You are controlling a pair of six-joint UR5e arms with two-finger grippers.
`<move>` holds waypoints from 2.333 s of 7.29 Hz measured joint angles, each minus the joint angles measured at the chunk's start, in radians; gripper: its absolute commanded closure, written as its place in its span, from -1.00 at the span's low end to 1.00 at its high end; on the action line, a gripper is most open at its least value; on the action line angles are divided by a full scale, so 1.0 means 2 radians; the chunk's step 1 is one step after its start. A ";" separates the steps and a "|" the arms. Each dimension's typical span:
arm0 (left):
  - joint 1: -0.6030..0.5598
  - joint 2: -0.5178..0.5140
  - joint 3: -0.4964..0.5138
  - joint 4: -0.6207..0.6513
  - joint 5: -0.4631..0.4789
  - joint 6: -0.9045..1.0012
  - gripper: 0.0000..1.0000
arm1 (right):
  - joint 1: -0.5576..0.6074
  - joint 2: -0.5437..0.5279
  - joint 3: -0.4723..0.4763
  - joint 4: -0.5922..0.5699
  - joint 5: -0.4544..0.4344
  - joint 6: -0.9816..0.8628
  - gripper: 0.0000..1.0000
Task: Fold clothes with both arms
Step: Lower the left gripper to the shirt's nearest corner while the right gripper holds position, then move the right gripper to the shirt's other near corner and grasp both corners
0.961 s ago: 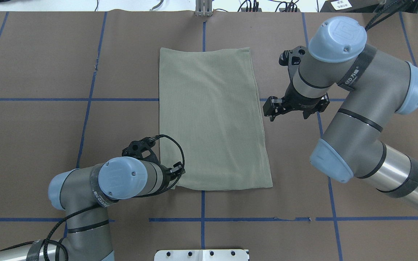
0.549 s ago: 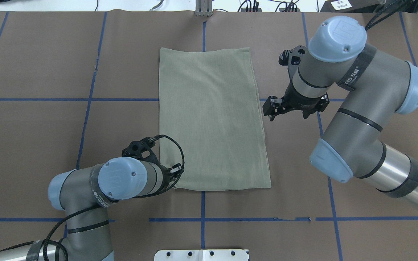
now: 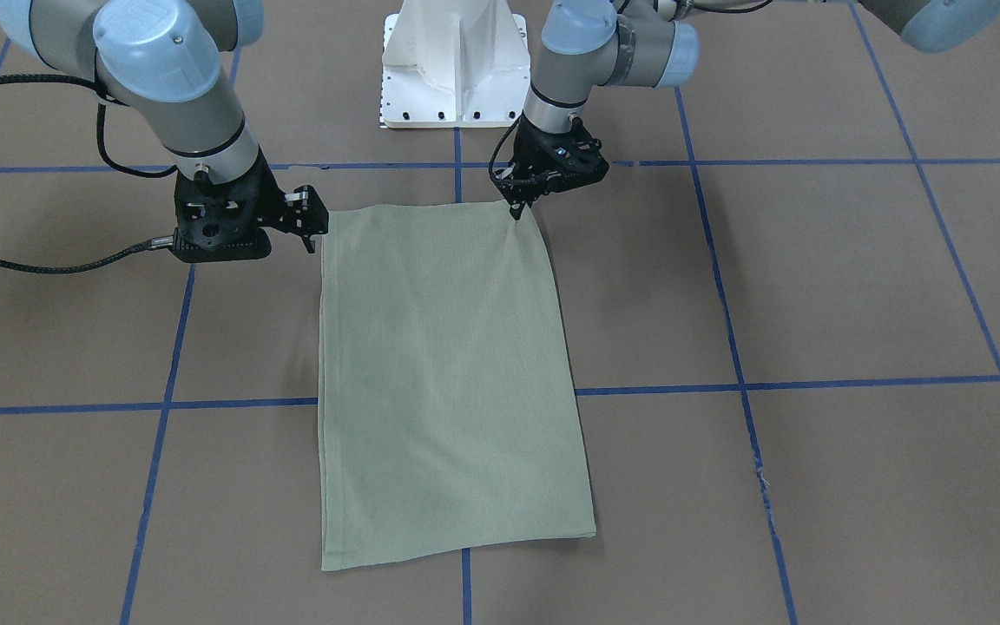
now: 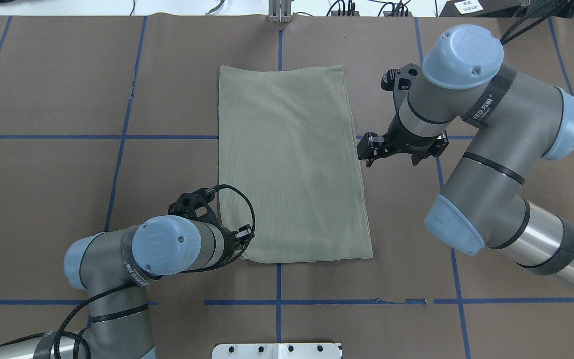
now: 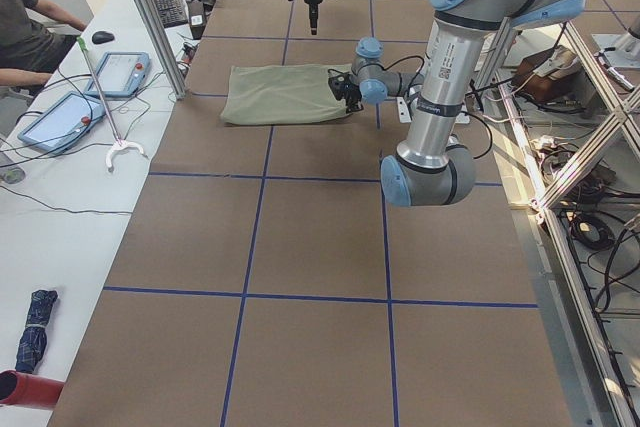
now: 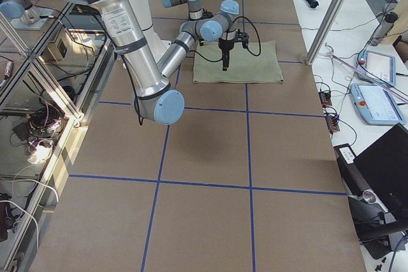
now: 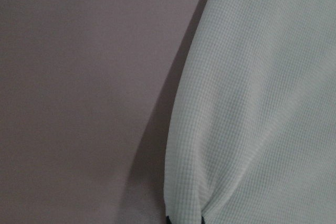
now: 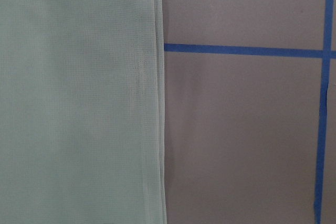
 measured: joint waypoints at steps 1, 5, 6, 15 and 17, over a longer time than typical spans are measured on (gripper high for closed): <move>0.000 -0.001 -0.006 0.001 -0.002 0.005 1.00 | -0.017 0.000 0.003 0.012 -0.003 0.051 -1.00; 0.000 -0.002 -0.010 0.000 -0.013 0.028 1.00 | -0.127 -0.017 0.015 0.065 -0.090 0.287 -1.00; 0.000 -0.002 -0.010 -0.001 -0.017 0.032 1.00 | -0.149 -0.035 0.018 0.091 -0.114 0.339 -1.00; 0.000 -0.003 -0.010 -0.004 -0.018 0.040 1.00 | -0.189 -0.036 -0.038 0.126 -0.135 0.399 -1.00; 0.000 -0.003 -0.010 -0.004 -0.018 0.040 1.00 | -0.196 -0.035 -0.040 0.126 -0.142 0.401 -1.00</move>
